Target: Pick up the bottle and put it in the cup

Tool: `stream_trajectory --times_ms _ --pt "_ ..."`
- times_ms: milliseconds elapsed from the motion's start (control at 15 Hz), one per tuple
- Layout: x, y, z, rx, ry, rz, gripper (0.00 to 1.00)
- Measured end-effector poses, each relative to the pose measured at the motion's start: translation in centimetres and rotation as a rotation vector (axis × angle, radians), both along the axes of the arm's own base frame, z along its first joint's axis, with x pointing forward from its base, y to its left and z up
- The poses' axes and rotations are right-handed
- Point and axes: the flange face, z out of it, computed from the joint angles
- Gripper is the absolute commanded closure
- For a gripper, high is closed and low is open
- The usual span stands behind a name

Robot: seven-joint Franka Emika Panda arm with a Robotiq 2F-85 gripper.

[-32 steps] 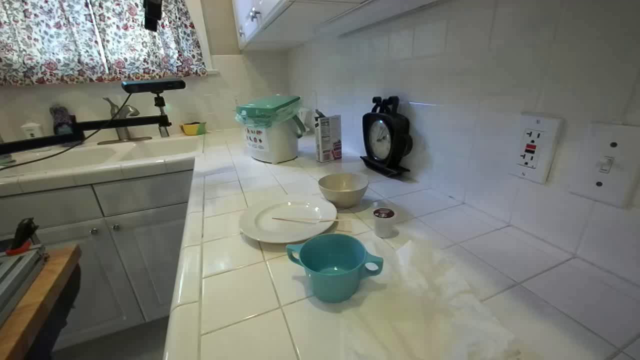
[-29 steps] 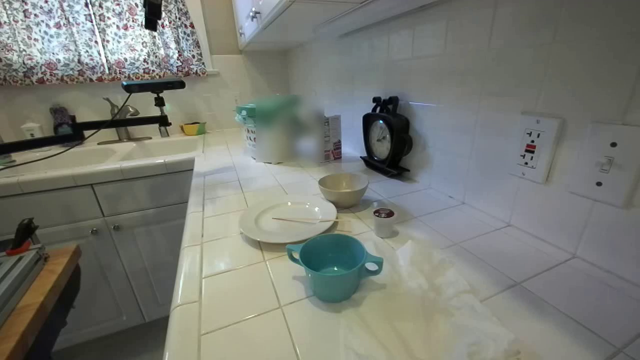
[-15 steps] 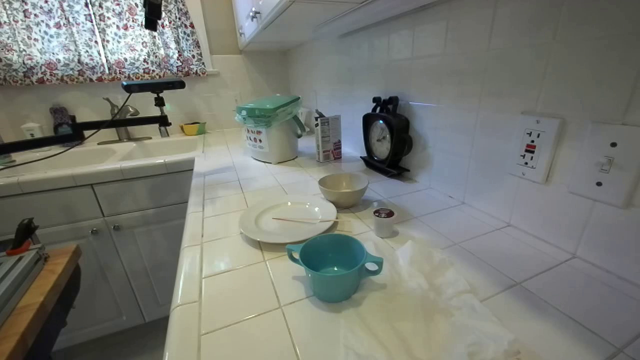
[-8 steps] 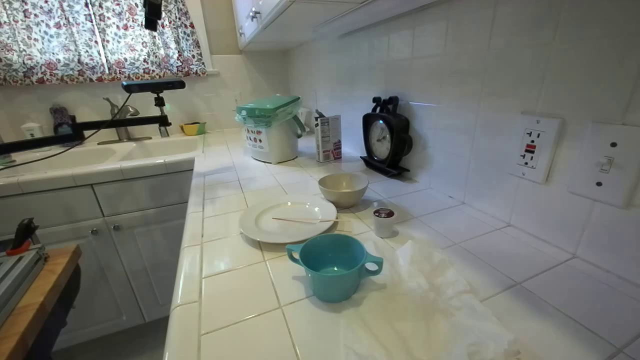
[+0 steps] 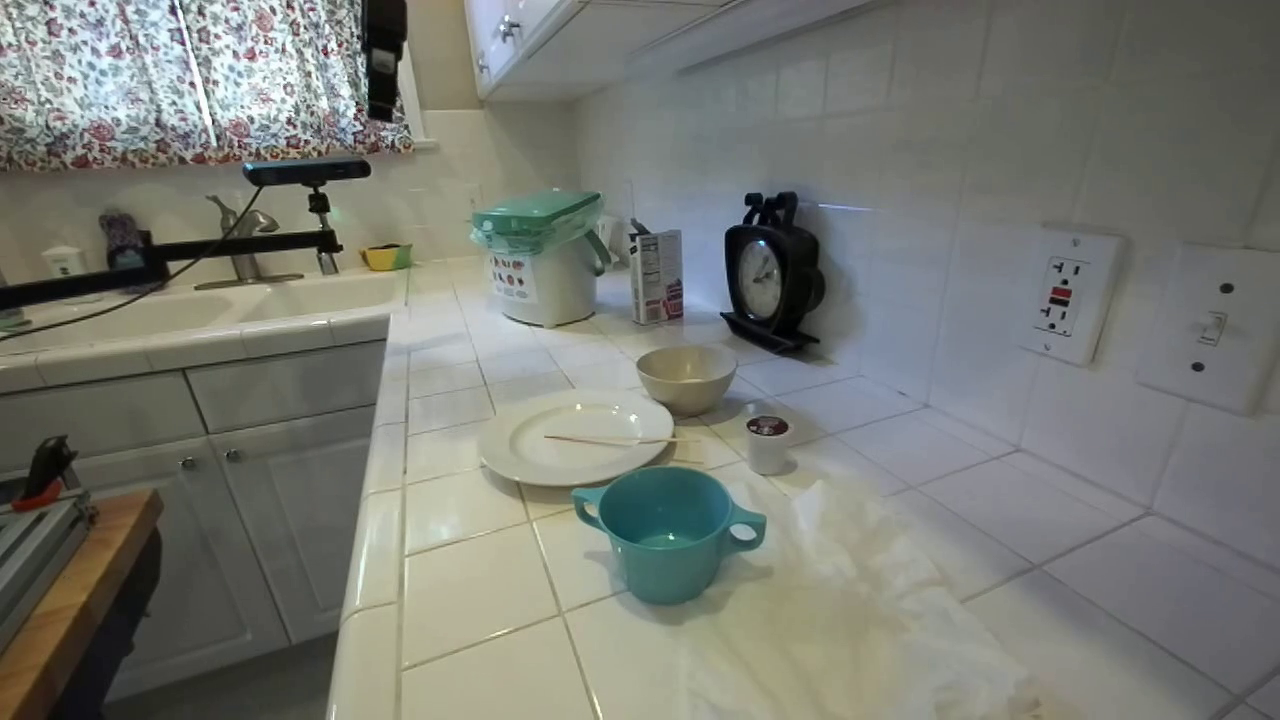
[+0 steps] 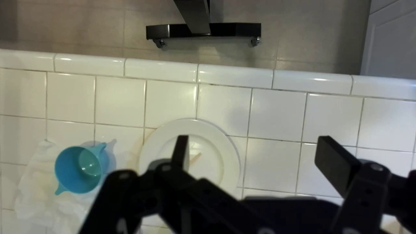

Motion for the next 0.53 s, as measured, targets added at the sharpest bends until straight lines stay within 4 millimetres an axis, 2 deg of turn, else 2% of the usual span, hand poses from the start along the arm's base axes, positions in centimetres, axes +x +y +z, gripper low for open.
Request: stream_trajectory --times_ms 333,533 --pt "2.1 -5.7 -4.5 0.015 -0.048 -0.11 0.0" --pt "2.7 -7.5 -7.1 0.006 -0.071 -0.126 0.0"
